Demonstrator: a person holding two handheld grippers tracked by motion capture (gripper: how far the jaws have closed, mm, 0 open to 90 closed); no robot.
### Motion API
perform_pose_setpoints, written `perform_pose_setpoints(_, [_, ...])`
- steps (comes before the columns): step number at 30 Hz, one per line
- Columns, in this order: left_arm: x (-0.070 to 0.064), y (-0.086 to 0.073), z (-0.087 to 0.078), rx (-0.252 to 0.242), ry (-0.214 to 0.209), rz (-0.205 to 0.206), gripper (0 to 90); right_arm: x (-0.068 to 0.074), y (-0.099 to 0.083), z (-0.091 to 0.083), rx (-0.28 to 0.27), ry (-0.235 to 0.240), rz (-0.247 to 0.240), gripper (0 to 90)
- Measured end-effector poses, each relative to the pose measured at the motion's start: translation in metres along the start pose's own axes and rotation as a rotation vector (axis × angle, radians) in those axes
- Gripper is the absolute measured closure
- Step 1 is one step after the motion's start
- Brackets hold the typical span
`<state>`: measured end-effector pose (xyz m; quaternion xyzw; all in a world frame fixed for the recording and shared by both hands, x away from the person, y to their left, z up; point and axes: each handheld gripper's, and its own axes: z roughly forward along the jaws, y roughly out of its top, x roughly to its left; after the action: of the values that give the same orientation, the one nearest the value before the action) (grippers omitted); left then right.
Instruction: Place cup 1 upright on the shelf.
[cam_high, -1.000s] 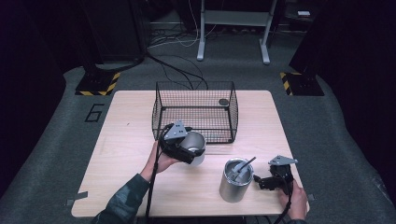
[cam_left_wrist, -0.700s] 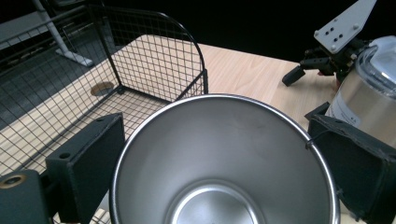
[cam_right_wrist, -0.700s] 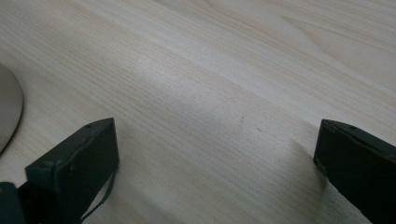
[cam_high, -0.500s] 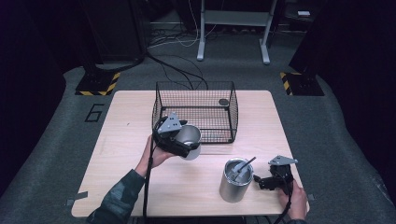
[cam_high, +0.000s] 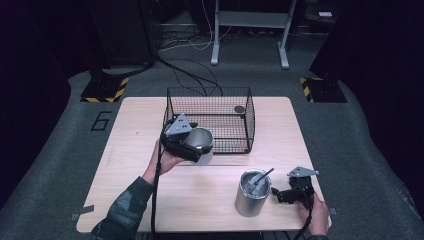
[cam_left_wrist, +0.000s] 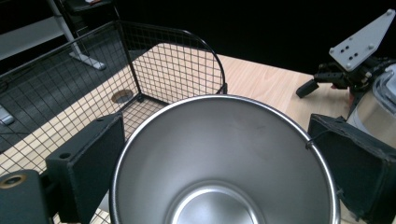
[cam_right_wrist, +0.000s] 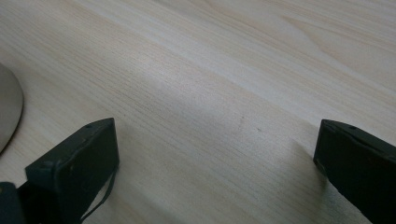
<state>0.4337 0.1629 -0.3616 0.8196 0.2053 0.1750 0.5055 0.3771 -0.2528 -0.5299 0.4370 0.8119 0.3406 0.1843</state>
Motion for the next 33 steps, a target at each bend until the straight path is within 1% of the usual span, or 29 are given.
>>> perform_pose_setpoints(5, [0.007,0.008,-0.002,-0.008,0.016,0.007,6.5,0.000,0.000,0.000,0.001,0.000,0.003,0.0])
perform_pose_setpoints(6, [0.007,0.009,-0.002,-0.008,0.014,0.000,6.5,0.000,0.000,0.000,0.000,0.000,0.001,0.0])
perform_pose_setpoints(8, [0.010,0.011,-0.001,-0.006,0.026,0.004,6.5,0.000,0.000,0.000,0.000,0.000,0.000,0.0])
perform_pose_setpoints(9, [0.011,0.012,-0.002,-0.004,0.023,0.004,6.5,0.000,0.000,0.000,0.000,0.000,0.000,0.0])
perform_pose_setpoints(10, [0.013,0.012,-0.002,-0.008,0.032,0.009,6.5,0.000,0.000,0.000,0.001,0.000,0.003,0.0])
perform_pose_setpoints(12, [0.015,0.014,-0.002,-0.007,0.035,0.004,6.5,0.000,0.000,0.000,0.000,0.000,0.002,0.0])
perform_pose_setpoints(14, [0.018,0.014,-0.003,-0.016,0.041,0.002,6.5,0.000,0.000,0.000,0.000,0.000,0.001,0.0])
perform_pose_setpoints(16, [0.021,0.015,-0.002,-0.014,0.049,-0.003,6.5,0.000,0.000,0.000,0.000,0.000,0.000,0.0])
perform_pose_setpoints(17, [0.022,0.015,-0.002,-0.009,0.047,-0.008,6.5,0.000,0.000,0.000,0.000,0.000,0.000,0.0])
perform_pose_setpoints(20, [0.028,0.017,0.000,-0.001,0.060,-0.002,6.5,0.000,0.000,0.000,0.001,0.000,0.003,0.0])
perform_pose_setpoints(21, [0.028,0.017,0.001,-0.005,0.059,-0.009,6.5,0.000,0.000,0.000,0.000,0.000,0.000,0.0])
perform_pose_setpoints(22, [0.031,0.017,0.001,-0.005,0.058,-0.006,6.5,0.000,0.000,0.000,0.001,0.000,0.003,0.0])
perform_pose_setpoints(24, [0.032,0.017,0.003,-0.008,0.059,-0.013,6.5,0.000,0.000,0.000,0.001,0.000,0.003,0.0])
perform_pose_setpoints(25, [0.034,0.018,0.004,0.000,0.055,-0.015,6.5,0.000,0.000,0.000,0.000,0.000,0.002,0.0])
perform_pose_setpoints(26, [0.035,0.018,0.005,-0.003,0.066,-0.011,6.5,0.000,0.000,0.000,0.000,0.000,0.001,0.0])
perform_pose_setpoints(29, [0.038,0.020,0.006,-0.001,0.064,-0.018,6.5,0.000,0.000,0.000,0.000,0.000,0.000,0.0])
perform_pose_setpoints(31, [0.040,0.021,0.007,-0.003,0.074,-0.012,6.5,0.000,0.000,0.000,0.001,0.000,0.003,0.0])
perform_pose_setpoints(32, [0.041,0.021,0.008,0.002,0.076,-0.019,6.5,0.000,0.000,0.000,0.000,0.000,0.002,0.0])
perform_pose_setpoints(33, [0.043,0.022,0.008,0.010,0.078,-0.013,6.5,0.000,0.000,0.000,0.001,0.000,0.002,0.0])
